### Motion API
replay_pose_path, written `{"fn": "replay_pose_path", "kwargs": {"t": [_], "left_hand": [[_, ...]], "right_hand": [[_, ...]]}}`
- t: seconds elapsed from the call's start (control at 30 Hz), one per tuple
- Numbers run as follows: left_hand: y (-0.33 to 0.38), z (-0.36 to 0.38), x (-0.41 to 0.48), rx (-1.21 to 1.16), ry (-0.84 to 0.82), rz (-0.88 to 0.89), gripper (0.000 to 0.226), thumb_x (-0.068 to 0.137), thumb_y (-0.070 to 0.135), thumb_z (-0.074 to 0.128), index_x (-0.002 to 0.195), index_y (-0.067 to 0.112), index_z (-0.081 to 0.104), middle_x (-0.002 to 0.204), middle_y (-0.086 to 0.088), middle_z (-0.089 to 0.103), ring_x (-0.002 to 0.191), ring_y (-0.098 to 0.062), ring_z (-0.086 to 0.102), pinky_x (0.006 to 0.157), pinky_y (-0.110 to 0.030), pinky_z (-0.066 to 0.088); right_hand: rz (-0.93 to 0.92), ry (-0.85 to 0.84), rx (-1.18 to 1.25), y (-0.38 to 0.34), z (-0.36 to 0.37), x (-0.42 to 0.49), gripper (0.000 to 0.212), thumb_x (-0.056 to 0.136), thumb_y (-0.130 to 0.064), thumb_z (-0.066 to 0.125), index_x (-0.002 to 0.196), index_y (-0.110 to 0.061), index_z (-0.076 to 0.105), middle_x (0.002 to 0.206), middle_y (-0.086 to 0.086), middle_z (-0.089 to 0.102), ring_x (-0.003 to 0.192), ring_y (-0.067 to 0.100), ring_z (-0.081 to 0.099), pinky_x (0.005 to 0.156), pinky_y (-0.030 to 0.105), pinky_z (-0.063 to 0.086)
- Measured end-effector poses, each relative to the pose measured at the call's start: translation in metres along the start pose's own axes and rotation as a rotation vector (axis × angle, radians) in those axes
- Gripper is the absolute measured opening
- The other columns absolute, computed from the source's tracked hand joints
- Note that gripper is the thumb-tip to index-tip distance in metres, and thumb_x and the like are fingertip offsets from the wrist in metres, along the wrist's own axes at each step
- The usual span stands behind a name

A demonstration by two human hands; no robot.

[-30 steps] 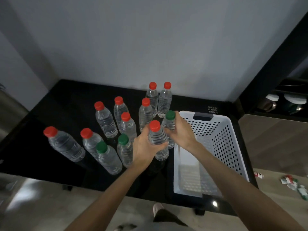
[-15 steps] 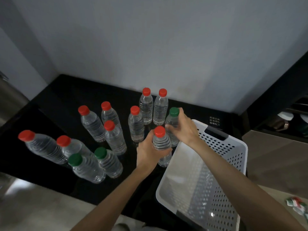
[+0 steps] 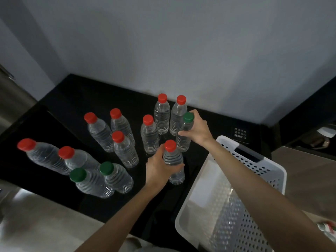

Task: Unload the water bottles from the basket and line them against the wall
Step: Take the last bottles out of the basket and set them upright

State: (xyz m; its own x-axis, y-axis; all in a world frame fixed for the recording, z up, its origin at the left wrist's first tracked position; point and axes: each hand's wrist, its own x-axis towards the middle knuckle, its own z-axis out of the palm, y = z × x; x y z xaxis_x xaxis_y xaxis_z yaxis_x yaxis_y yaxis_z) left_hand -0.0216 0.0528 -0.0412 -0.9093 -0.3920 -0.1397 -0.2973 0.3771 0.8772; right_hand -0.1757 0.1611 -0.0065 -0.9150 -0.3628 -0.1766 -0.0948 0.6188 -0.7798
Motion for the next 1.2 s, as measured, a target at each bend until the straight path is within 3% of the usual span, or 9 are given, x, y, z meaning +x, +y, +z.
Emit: {"fn": "replay_pose_path", "kwargs": {"t": [0.17, 0.27, 0.4, 0.47, 0.53, 0.6, 0.73, 1.0, 1.2], "left_hand": [[-0.007, -0.015, 0.018, 0.044, 0.041, 0.056, 0.070, 0.062, 0.033, 0.089, 0.121, 0.034, 0.051, 0.104, 0.012, 0.068, 0.100, -0.008, 0.066, 0.092, -0.040, 0.056], [-0.009, -0.022, 0.026, 0.083, 0.052, 0.075, 0.070, 0.063, 0.029, 0.089, 0.122, 0.031, 0.053, 0.105, 0.012, 0.068, 0.100, -0.008, 0.065, 0.093, -0.039, 0.055], [-0.015, -0.028, 0.027, 0.086, 0.068, 0.088, 0.070, 0.064, 0.026, 0.089, 0.125, 0.025, 0.054, 0.106, 0.010, 0.067, 0.102, -0.010, 0.063, 0.093, -0.032, 0.052], [-0.017, -0.029, 0.025, 0.088, 0.071, 0.093, 0.069, 0.064, 0.027, 0.088, 0.124, 0.024, 0.053, 0.109, 0.007, 0.068, 0.104, -0.013, 0.064, 0.092, -0.031, 0.052], [-0.018, -0.028, 0.023, 0.099, 0.049, 0.107, 0.068, 0.065, 0.028, 0.088, 0.123, 0.024, 0.052, 0.109, 0.007, 0.068, 0.104, -0.013, 0.065, 0.093, -0.036, 0.053], [-0.018, -0.025, 0.018, 0.106, 0.019, 0.133, 0.067, 0.067, 0.025, 0.087, 0.124, 0.024, 0.052, 0.105, 0.013, 0.066, 0.101, -0.008, 0.063, 0.093, -0.035, 0.053], [-0.018, -0.022, 0.014, 0.098, 0.025, 0.160, 0.063, 0.070, 0.021, 0.085, 0.123, 0.021, 0.051, 0.102, 0.014, 0.064, 0.097, -0.005, 0.063, 0.091, -0.033, 0.054], [-0.019, -0.018, 0.012, 0.123, 0.026, 0.154, 0.068, 0.072, 0.021, 0.084, 0.129, 0.021, 0.047, 0.105, 0.013, 0.059, 0.098, -0.006, 0.059, 0.087, -0.024, 0.049], [-0.018, -0.016, 0.016, 0.120, 0.047, 0.140, 0.066, 0.071, 0.023, 0.084, 0.126, 0.022, 0.048, 0.112, 0.007, 0.065, 0.104, -0.011, 0.061, 0.093, -0.034, 0.050]], "right_hand": [[0.077, -0.077, 0.011, 0.000, -0.004, -0.008, 0.068, 0.078, -0.016, 0.077, 0.133, -0.011, 0.037, 0.120, 0.007, 0.061, 0.113, 0.024, 0.058, 0.086, 0.030, 0.043], [0.117, 0.029, -0.003, 0.000, -0.002, -0.023, 0.077, 0.083, -0.029, 0.073, 0.141, -0.007, 0.028, 0.125, 0.011, 0.060, 0.114, 0.028, 0.060, 0.087, 0.033, 0.046], [0.088, 0.125, -0.207, 0.004, 0.006, -0.059, 0.052, 0.090, -0.035, 0.064, 0.123, -0.013, 0.031, 0.099, 0.006, 0.066, 0.092, 0.028, 0.067, 0.090, 0.048, 0.052], [0.083, 0.029, -0.464, 0.008, 0.019, -0.077, 0.044, 0.091, -0.032, 0.059, 0.121, -0.016, 0.032, 0.095, 0.005, 0.070, 0.099, 0.030, 0.066, 0.108, 0.061, 0.033], [0.135, -0.079, -0.680, 0.009, 0.033, -0.092, 0.046, 0.091, -0.027, 0.056, 0.130, -0.019, 0.033, 0.103, 0.003, 0.069, 0.115, 0.029, 0.058, 0.111, 0.071, 0.008], [0.181, -0.162, -0.734, 0.010, 0.039, -0.105, 0.054, 0.089, -0.019, 0.060, 0.136, -0.021, 0.033, 0.112, 0.004, 0.064, 0.124, 0.028, 0.047, 0.107, 0.073, 0.009], [0.077, -0.183, -0.595, 0.019, 0.032, -0.115, 0.061, 0.081, 0.002, 0.065, 0.133, -0.020, 0.042, 0.117, 0.006, 0.062, 0.120, 0.027, 0.050, 0.104, 0.054, 0.041], [-0.065, -0.229, -0.607, 0.034, 0.016, -0.139, 0.062, 0.079, 0.016, 0.055, 0.130, -0.018, 0.049, 0.114, 0.007, 0.062, 0.112, 0.023, 0.051, 0.090, 0.034, 0.043], [-0.017, -0.104, -0.501, 0.035, 0.018, -0.140, 0.052, 0.077, 0.022, 0.047, 0.119, -0.009, 0.049, 0.110, 0.012, 0.060, 0.105, 0.028, 0.056, 0.094, 0.038, 0.046]]}}
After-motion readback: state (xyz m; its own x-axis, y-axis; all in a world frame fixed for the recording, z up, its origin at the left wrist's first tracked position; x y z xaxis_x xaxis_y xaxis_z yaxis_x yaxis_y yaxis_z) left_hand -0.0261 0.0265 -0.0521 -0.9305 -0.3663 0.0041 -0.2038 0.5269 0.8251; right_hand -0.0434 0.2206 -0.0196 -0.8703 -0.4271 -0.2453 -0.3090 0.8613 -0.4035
